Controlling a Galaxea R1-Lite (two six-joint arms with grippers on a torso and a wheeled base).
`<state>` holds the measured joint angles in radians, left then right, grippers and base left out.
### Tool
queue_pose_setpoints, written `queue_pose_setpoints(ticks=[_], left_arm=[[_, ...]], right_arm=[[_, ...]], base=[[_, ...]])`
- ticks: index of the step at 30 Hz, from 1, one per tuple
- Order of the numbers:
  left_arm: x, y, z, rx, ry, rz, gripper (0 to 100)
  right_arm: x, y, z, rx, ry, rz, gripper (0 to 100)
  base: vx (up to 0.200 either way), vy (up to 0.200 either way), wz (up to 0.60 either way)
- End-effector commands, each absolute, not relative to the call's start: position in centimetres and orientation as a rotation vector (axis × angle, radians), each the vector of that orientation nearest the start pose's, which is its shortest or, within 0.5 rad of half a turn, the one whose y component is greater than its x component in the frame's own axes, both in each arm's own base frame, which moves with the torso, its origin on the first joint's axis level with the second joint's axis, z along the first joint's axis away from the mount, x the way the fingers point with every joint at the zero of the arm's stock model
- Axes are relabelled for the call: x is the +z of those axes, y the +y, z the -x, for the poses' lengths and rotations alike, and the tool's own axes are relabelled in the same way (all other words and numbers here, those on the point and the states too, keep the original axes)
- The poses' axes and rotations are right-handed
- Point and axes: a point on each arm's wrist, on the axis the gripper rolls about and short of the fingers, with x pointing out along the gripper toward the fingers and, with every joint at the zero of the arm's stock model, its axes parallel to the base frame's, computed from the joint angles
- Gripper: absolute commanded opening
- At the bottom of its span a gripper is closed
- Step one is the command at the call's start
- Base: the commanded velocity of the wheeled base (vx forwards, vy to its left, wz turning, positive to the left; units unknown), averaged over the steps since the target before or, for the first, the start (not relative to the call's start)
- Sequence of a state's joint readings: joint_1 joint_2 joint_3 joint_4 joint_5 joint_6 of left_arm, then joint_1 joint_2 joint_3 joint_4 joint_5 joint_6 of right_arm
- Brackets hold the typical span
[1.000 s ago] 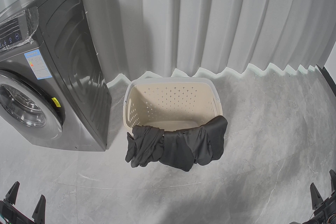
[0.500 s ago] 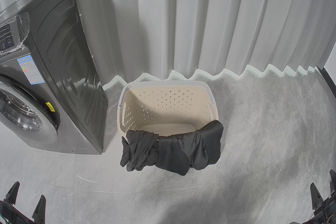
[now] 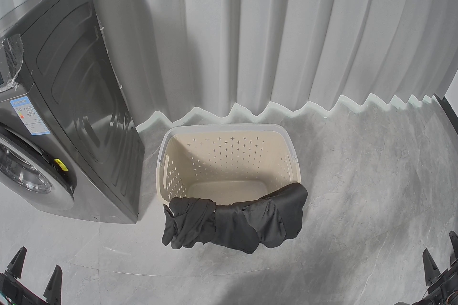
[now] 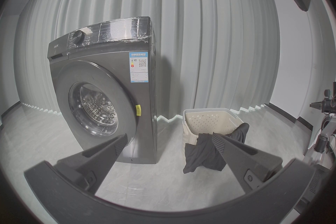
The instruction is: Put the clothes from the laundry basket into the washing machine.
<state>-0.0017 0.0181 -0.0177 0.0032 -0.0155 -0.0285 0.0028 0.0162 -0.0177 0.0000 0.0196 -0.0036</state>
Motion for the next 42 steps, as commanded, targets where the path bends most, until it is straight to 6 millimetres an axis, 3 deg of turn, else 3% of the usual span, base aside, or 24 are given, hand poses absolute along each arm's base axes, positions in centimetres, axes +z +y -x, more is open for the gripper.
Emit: queue_pose_setpoints(ticks=[1, 12, 21, 33, 42], left_arm=[[7.57, -0.03, 2.26, -0.017, 0.006, 0.031, 100], [7.57, -0.03, 2.26, -0.017, 0.006, 0.028, 100], [7.57, -0.03, 2.26, -0.018, 0.006, 0.028, 100], [7.57, -0.03, 2.26, -0.018, 0.006, 0.029, 100], [7.57, -0.03, 2.26, -0.018, 0.006, 0.028, 100]], right_arm=[[7.59, 0.04, 2.29, 0.023, -0.002, 0.003, 100], [7.59, 0.04, 2.29, 0.023, -0.002, 0.005, 100], [7.59, 0.04, 2.29, 0.023, -0.002, 0.005, 100], [7.59, 0.04, 2.29, 0.023, -0.002, 0.005, 100], [7.59, 0.04, 2.29, 0.023, -0.002, 0.005, 100]], base=[[0.2, 0.0, 0.0], [0.036, 0.0, 0.0], [0.2, 0.0, 0.0], [0.0, 0.0, 0.0], [0.133, 0.0, 0.0]])
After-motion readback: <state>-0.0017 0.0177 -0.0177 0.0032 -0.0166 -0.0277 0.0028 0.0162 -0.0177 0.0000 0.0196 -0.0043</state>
